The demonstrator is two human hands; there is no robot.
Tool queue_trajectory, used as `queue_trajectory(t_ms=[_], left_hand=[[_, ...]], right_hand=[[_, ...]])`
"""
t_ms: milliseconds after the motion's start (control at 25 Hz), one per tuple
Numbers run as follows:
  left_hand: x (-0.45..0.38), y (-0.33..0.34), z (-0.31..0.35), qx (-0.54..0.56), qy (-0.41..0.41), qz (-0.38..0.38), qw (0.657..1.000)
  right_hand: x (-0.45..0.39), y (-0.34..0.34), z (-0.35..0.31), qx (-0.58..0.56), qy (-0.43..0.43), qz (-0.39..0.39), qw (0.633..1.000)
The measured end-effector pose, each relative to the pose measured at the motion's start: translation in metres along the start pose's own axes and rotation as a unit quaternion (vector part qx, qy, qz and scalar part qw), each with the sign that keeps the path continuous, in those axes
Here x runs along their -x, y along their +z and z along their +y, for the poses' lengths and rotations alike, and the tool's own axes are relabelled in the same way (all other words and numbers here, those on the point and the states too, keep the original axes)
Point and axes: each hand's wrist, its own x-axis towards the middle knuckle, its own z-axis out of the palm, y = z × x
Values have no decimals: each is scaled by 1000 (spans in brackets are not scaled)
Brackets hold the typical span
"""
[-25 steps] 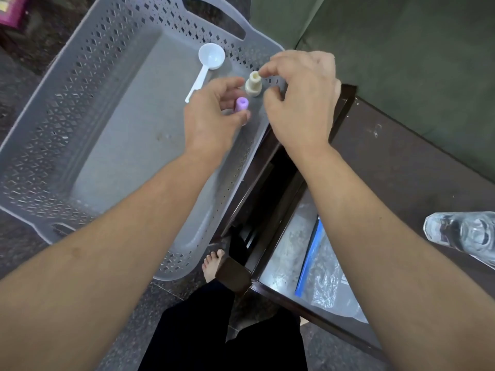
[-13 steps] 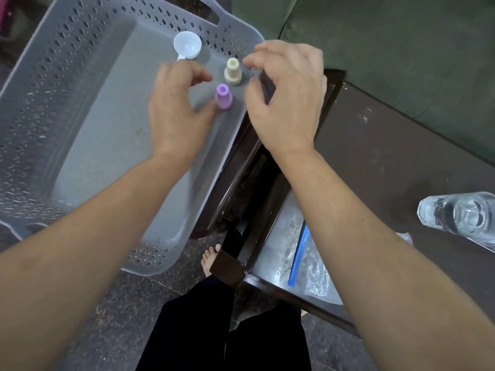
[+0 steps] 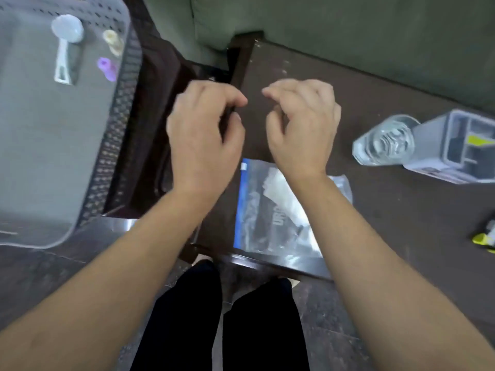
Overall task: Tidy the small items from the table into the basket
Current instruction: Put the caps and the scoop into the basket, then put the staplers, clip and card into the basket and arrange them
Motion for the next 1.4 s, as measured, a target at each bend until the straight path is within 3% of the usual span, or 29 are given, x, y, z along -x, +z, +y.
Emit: queue_trajectory(t_ms=[160,440,600,680,880,1000,1200,1400], left_hand=[[55,73,56,27,2,-112,993],[134,166,154,7,94,-311,946],[158,210,199,-9,41,-458,888],[164,236,226,-30,71,-503,861],[156,311,296,-23,103,-531,841],[157,348,322,-88,137,-509,845],[167,381,321,-162,128,-500,841],[161,368,314,-152,81,-508,844]], right_hand=[[63,-63,85,59,79,-9,995],[167,-174,220,166,226,-16,960],[195,-220,273,219,324,8,920],[201,-238,297,229,374,24,899],[195,-260,359,242,426,28,872],[178,-268,397,266,462,-29,846],[163,-268,428,237,465,-51,851],[155,-266,431,201,602,23,773]])
